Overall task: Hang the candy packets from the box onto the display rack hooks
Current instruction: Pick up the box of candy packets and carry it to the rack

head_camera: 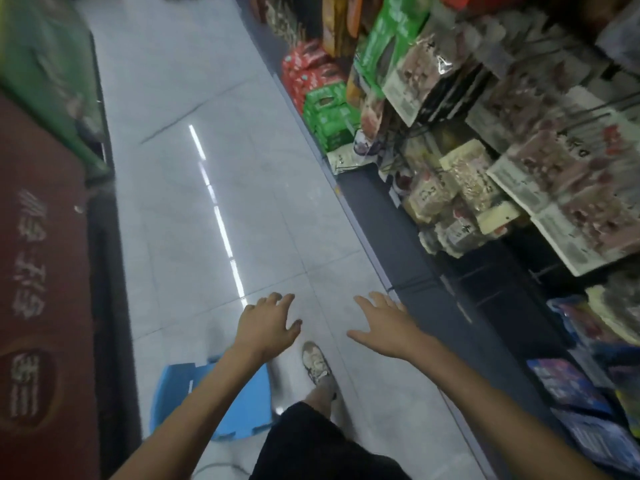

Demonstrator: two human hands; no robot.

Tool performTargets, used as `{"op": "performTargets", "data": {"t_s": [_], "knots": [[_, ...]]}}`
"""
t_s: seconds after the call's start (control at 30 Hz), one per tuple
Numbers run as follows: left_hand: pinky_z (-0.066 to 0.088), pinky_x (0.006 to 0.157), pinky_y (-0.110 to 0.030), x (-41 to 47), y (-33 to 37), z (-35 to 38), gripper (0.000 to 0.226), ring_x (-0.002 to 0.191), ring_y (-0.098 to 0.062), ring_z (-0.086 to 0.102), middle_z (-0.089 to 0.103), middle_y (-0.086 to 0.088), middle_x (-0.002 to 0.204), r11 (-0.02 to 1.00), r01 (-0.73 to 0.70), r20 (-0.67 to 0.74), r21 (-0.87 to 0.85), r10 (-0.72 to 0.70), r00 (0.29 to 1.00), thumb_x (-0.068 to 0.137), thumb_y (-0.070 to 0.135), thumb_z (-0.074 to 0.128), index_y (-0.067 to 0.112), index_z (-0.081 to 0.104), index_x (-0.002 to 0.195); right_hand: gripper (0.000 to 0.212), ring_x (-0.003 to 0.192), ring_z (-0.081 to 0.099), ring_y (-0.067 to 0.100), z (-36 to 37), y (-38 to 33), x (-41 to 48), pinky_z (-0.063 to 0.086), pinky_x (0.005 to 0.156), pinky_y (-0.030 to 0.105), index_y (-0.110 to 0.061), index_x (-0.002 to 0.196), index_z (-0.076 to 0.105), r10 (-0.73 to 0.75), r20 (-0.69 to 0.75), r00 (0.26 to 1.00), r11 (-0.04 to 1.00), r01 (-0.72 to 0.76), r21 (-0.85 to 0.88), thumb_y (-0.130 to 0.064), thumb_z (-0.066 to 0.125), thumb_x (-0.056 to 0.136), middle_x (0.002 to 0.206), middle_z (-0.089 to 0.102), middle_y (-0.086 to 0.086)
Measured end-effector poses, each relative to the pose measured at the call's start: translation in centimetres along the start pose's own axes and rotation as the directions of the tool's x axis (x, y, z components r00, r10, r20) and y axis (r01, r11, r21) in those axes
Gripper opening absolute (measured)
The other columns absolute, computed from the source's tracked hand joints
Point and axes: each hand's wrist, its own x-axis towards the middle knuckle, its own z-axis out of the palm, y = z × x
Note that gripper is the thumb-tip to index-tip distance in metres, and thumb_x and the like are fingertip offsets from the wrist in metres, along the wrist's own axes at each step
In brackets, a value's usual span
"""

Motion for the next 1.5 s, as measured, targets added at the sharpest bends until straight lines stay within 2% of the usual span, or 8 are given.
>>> {"op": "performTargets", "data": {"t_s": [0.13,0.23,0.57,0.67,0.73,0.87,1.2,1.5], "knots": [[0.049,0.082,-0.037,5.2,-3.0,-4.3,0.047,0.111,-0.029,0.067,0.068,-0.001,0.128,0.998,0.056,-0.015,-0.003,-0.056,0.998,0.108,0.037,0.043,0.026,0.037,0.153,0.053,0.127,0.058,0.025,-6.1,-2.4,7.8,0.046,0.097,0.034,-0.021,0.156,0.043,-0.096,-0.03,0.995,0.995,0.097,0.019,-0.042,0.05,0.108,0.145,0.059,0.008],[0.039,0.069,-0.035,8.3,-5.3,-7.5,0.03,0.093,-0.033,0.068,0.072,-0.005,0.106,0.992,0.124,-0.034,-0.007,-0.124,0.992,0.11,0.036,0.042,0.023,0.047,0.137,0.023,0.082,0.06,0.024,-10.2,-4.5,12.8,0.04,0.066,0.032,-0.015,0.115,0.059,-0.076,-0.104,0.992,0.996,0.081,0.045,-0.035,0.05,0.11,0.093,0.066,0.006],[0.016,0.049,-0.029,22.9,-13.8,-16.1,0.049,0.056,-0.026,0.041,0.037,0.001,0.06,0.965,0.245,-0.27,-0.097,-0.263,0.926,0.104,0.04,0.052,0.017,0.037,0.064,0.058,0.058,0.045,0.025,-24.0,-11.0,28.8,0.032,0.057,0.035,-0.016,0.055,0.032,-0.104,-0.287,0.952,0.994,0.104,-0.016,-0.039,0.051,0.105,0.052,0.034,0.0],[0.013,0.047,-0.022,29.6,-17.3,-19.3,0.052,0.044,-0.024,0.033,0.042,0.001,0.055,0.957,0.252,-0.376,-0.141,-0.287,0.881,0.089,0.027,0.074,0.017,0.036,0.055,0.053,0.071,0.056,0.025,-28.7,-12.2,35.9,0.037,0.064,0.035,-0.015,0.057,0.048,-0.144,-0.265,0.953,0.988,0.155,0.022,-0.038,0.057,0.104,0.068,0.052,-0.002],[0.028,0.05,-0.027,33.9,-19.5,-22.5,0.037,0.05,-0.025,0.045,0.048,0.001,0.062,0.951,0.268,-0.368,-0.158,-0.308,0.877,0.09,0.028,0.073,0.016,0.051,0.062,0.034,0.107,0.065,0.025,-32.5,-13.1,41.2,0.045,0.088,0.038,-0.015,0.084,0.076,-0.205,-0.237,0.95,0.976,0.218,0.029,-0.034,0.057,0.105,0.116,0.07,0.0],[0.04,0.073,-0.035,41.5,-23.5,-29.7,0.023,0.081,-0.026,0.062,0.064,0.001,0.095,0.938,0.283,-0.376,-0.199,-0.34,0.862,0.095,0.041,0.065,0.021,0.07,0.105,0.044,0.152,0.034,0.03,-40.5,-15.6,50.5,0.027,0.122,0.042,-0.027,0.149,0.057,-0.3,-0.188,0.935,0.954,0.292,-0.068,-0.026,0.055,0.105,0.167,0.036,0.009],[0.029,0.12,-0.051,58.2,-32.8,-45.4,0.097,0.149,-0.03,0.035,0.038,-0.007,0.162,0.92,0.361,-0.246,-0.152,-0.389,0.888,0.075,0.079,0.018,0.031,0.038,0.157,0.085,0.161,-0.008,0.039,-57.1,-22.6,68.8,-0.002,0.13,0.053,-0.03,0.166,0.024,-0.299,-0.142,0.944,0.94,0.266,-0.214,-0.069,0.053,0.096,0.176,-0.003,0.017],[0.021,0.124,-0.056,74.4,-46.9,-56.2,0.092,0.157,-0.027,0.021,0.02,-0.005,0.172,0.901,0.389,-0.223,-0.19,-0.426,0.877,0.079,0.081,0.023,0.037,0.029,0.16,0.107,0.161,-0.018,0.034,-68.7,-31.8,87.3,-0.007,0.13,0.052,-0.035,0.168,0.002,-0.355,-0.151,0.923,0.929,0.331,-0.163,-0.078,0.057,0.088,0.177,-0.008,0.01]]}}
